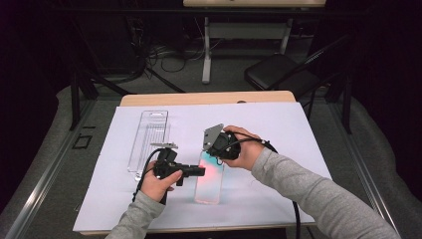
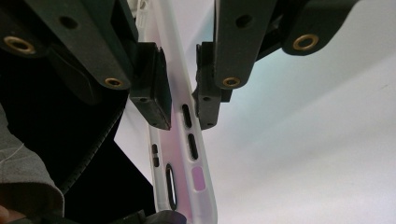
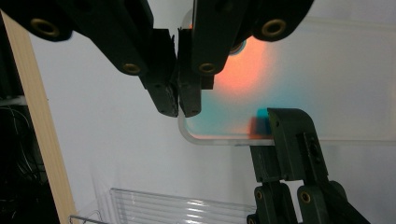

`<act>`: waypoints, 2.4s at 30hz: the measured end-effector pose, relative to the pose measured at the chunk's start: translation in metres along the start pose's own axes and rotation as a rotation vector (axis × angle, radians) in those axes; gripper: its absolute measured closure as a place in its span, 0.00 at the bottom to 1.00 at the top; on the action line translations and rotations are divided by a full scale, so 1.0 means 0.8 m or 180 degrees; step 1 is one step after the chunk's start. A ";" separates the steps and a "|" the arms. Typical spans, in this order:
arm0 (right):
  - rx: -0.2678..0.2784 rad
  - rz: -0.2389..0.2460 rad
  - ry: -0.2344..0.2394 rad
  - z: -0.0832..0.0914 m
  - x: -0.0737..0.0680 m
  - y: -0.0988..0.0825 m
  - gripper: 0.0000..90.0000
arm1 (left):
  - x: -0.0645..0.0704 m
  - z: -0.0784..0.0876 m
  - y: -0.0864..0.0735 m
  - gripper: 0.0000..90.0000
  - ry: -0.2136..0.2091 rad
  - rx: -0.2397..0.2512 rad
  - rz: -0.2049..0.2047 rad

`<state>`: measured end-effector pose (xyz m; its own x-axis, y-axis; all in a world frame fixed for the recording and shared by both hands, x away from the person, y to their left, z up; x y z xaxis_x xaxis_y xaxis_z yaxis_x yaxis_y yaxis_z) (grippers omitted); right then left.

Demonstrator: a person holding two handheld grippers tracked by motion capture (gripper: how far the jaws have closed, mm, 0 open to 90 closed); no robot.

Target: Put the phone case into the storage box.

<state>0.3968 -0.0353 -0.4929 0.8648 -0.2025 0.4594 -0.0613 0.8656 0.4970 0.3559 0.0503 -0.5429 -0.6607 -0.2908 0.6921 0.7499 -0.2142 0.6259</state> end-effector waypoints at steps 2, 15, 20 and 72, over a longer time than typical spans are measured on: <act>-0.0002 0.0002 0.0005 0.000 0.000 0.000 0.98 | 0.000 0.000 0.000 0.85 -0.0007 -0.0002 0.0003; 0.0016 -0.0004 0.0011 0.001 0.000 0.001 0.98 | -0.001 0.001 0.000 0.87 0.0004 0.0033 0.0080; 0.0044 -0.0005 0.0000 0.001 -0.001 0.002 0.97 | -0.001 0.001 0.000 0.88 0.0022 0.0053 0.0115; 0.0049 0.0039 -0.0067 0.000 -0.003 0.005 0.97 | -0.007 0.004 -0.002 0.91 0.0222 0.0055 0.0154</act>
<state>0.3946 -0.0313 -0.4917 0.8533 -0.2016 0.4808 -0.0796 0.8610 0.5024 0.3582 0.0550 -0.5466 -0.6193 -0.3650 0.6952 0.7798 -0.1823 0.5989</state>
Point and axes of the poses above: each handheld gripper's, and its own axes: z roughly backward along the jaws, y roughly out of its top, x roughly to its right, the point moved 9 cm from there along -z, roughly forward along the jaws, and after that the axes turned 8 degrees about -y, right-handed, at the moved point
